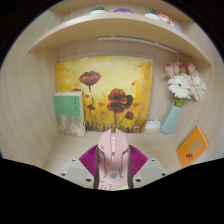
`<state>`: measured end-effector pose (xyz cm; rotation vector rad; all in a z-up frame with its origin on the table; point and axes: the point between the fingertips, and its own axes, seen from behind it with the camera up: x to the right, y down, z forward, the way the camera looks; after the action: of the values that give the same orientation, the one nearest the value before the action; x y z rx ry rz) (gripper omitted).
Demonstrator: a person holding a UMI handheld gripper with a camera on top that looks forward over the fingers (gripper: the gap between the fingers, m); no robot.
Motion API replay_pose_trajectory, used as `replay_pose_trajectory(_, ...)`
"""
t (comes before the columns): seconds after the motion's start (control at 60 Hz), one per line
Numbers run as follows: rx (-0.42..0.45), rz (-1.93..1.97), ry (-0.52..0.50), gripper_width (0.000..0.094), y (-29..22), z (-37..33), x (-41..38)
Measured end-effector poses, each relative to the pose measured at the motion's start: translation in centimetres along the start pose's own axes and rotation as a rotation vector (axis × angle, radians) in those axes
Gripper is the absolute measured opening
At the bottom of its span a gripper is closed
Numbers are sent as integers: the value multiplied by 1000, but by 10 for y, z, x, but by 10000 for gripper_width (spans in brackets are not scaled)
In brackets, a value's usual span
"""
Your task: Arrange mouse
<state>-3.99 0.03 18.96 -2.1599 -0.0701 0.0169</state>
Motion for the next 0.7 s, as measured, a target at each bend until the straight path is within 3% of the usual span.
replay_pose_trajectory(0.15,-137,41,33,389,83,22,31)
replay_pose_trajectory(0.367,-289,25,-15,387,184,52,22)
replay_pose_trajectory(0.617,-316,26,-13,400,212,53,16)
replay_pose_trajectory(0.7,-305,13,-6,461,212,54,16)
